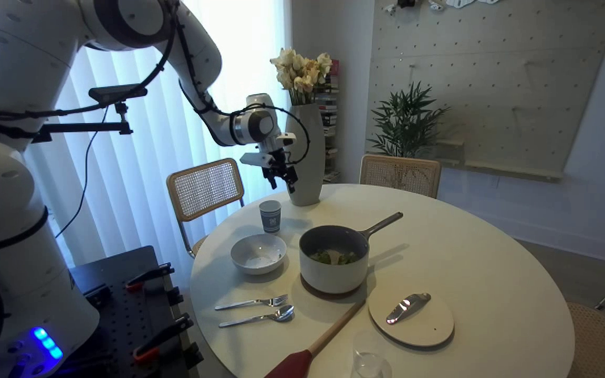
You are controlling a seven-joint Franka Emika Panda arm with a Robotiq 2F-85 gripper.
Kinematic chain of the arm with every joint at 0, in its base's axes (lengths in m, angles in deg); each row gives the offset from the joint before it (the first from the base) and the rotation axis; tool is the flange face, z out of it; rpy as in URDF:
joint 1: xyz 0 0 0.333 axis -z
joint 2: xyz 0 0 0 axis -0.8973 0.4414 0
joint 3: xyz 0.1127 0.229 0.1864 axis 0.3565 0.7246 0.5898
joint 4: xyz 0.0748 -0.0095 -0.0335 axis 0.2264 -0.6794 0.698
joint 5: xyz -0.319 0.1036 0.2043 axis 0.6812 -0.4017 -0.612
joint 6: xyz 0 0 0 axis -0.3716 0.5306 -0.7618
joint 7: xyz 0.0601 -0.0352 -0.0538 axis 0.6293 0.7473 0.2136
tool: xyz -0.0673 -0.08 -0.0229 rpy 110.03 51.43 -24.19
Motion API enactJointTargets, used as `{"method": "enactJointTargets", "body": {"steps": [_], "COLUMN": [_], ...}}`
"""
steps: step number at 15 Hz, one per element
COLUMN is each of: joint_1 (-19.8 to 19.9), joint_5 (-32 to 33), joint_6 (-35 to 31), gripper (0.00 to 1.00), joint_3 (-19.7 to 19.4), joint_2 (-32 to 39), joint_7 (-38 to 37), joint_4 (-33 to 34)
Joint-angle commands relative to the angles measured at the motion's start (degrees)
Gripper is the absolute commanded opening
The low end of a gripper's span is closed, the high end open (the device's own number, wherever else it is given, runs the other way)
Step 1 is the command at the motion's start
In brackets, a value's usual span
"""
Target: Move the blue cup to the right, move the silver fork and spoon to the left, move the blue cup to the left
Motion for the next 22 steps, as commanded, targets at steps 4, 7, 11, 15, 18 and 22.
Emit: {"method": "enactJointTargets", "body": {"steps": [4,7,11,15,18,22], "joint_1": [-0.56,0.00,0.85,1.59,1.92,1.88], "joint_5": [-4.45,-6.19,-7.67,-8.65,-9.07,-9.22], "joint_6": [5.14,5.72,6.08,6.21,6.34,6.18], "gripper": [1.00,1.00,1.00,1.00,1.00,0.69], "joint_3": [-0.42,-0.30,-0.41,-0.36,-0.15,0.01], "joint_2": [4.93,5.02,4.67,4.89,5.29,5.68], "joint_7": [-1.81,-1.45,-1.33,-1.18,-1.02,-0.76], "joint_4": [4.88,4.14,2.96,2.07,1.80,1.92]}}
